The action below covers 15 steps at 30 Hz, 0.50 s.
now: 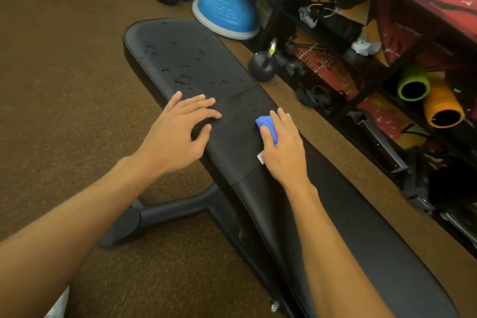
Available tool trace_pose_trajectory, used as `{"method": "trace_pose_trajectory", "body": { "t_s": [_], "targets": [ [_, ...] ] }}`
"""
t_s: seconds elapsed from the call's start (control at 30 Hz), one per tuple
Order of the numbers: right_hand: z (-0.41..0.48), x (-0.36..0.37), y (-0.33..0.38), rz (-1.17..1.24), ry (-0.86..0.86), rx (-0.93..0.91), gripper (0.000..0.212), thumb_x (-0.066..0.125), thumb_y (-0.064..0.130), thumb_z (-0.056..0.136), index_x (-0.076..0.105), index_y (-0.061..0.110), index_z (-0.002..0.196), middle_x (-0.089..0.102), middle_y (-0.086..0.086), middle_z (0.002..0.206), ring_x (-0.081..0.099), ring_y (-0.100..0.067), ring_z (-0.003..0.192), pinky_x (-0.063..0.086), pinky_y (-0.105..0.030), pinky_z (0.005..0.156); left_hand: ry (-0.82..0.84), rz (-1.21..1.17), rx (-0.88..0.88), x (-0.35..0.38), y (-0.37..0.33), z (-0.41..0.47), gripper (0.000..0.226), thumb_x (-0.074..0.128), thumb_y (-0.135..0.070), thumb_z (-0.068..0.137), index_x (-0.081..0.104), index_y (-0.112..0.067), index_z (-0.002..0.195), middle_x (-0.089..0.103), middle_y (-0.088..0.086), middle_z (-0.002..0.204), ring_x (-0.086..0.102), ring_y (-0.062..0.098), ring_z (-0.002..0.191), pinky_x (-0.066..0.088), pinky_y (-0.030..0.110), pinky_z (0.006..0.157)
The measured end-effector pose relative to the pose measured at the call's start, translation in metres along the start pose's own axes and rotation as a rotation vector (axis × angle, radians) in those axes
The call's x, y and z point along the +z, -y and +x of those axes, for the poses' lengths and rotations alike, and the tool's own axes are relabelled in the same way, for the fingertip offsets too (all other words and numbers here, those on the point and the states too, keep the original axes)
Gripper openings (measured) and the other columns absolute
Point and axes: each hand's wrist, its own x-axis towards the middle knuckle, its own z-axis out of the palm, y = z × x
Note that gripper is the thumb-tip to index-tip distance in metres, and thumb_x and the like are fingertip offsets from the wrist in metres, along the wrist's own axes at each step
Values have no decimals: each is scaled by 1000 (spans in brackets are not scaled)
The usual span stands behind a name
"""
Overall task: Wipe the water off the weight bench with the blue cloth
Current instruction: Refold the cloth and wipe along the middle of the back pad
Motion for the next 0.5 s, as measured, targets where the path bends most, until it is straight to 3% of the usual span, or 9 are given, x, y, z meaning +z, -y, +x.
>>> {"method": "trace_pose_trajectory", "body": {
  "t_s": [0.17, 0.27, 0.37, 0.5],
  "targets": [
    [-37, -20, -10, 1, 152, -273, 54, 53, 38, 111, 40, 31, 163, 26, 20, 171, 12, 5, 159, 7, -11, 124, -1, -6, -3, -1, 1, 0, 34, 58, -24, 104, 68, -29, 136, 53, -9, 158, 33, 8, 155, 9, 49, 133],
    [-21, -29, -25, 41, 92, -93, 54, 52, 39, 111, 39, 31, 163, 26, 18, 172, 14, 2, 160, 13, -23, 130, 3, -2, -7, -1, 1, 0, 34, 58, -24, 104, 67, -30, 136, 52, -9, 158, 33, 8, 155, 8, 49, 133],
    [9, -14, -10, -30, 50, 27, 57, 43, 44, 113, 33, 26, 166, 18, 9, 176, 8, -7, 163, 7, -34, 133, 9, 2, -16, 0, -2, 1, 35, 58, -24, 104, 66, -30, 137, 51, -10, 159, 32, 8, 156, 7, 49, 133],
    [-5, -14, 0, -5, 124, -183, 54, 48, 46, 111, 40, 31, 163, 26, 17, 173, 12, 1, 160, 5, -18, 124, 19, 0, -17, -1, -2, 0, 36, 57, -24, 104, 66, -31, 138, 50, -10, 160, 31, 8, 156, 6, 48, 134]
  ]
}}
